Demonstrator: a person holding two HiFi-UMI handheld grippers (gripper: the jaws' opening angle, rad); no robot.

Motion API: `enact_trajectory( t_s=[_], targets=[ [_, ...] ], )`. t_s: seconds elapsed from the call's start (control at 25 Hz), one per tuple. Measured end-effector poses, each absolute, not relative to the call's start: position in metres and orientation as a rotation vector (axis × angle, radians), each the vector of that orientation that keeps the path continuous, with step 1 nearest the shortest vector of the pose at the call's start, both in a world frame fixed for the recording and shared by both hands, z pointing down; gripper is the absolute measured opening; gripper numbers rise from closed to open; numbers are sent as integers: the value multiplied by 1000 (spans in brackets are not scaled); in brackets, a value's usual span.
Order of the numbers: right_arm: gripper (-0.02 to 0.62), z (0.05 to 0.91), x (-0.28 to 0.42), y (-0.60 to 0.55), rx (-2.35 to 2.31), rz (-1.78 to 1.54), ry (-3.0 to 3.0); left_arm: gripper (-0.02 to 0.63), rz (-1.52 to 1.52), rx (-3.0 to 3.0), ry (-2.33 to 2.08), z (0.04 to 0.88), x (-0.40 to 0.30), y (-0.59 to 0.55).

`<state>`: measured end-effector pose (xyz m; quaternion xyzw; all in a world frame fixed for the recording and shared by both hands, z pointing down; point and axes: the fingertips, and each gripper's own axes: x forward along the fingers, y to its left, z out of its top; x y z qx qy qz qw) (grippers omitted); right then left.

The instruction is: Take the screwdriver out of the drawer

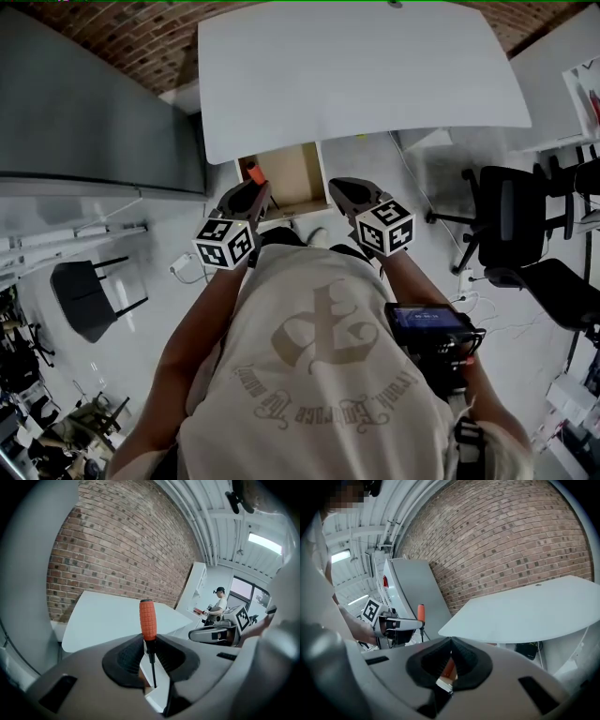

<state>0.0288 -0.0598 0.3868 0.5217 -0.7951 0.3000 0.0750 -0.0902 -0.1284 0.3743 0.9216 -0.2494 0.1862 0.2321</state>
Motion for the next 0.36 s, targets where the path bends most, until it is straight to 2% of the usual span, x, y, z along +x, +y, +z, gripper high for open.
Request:
enact_trajectory(
  t_s=[0.36],
  targets=[
    [23,372,30,-58,1567,859,-2397,87,536,2546,-695,371,-95,-123]
  ],
)
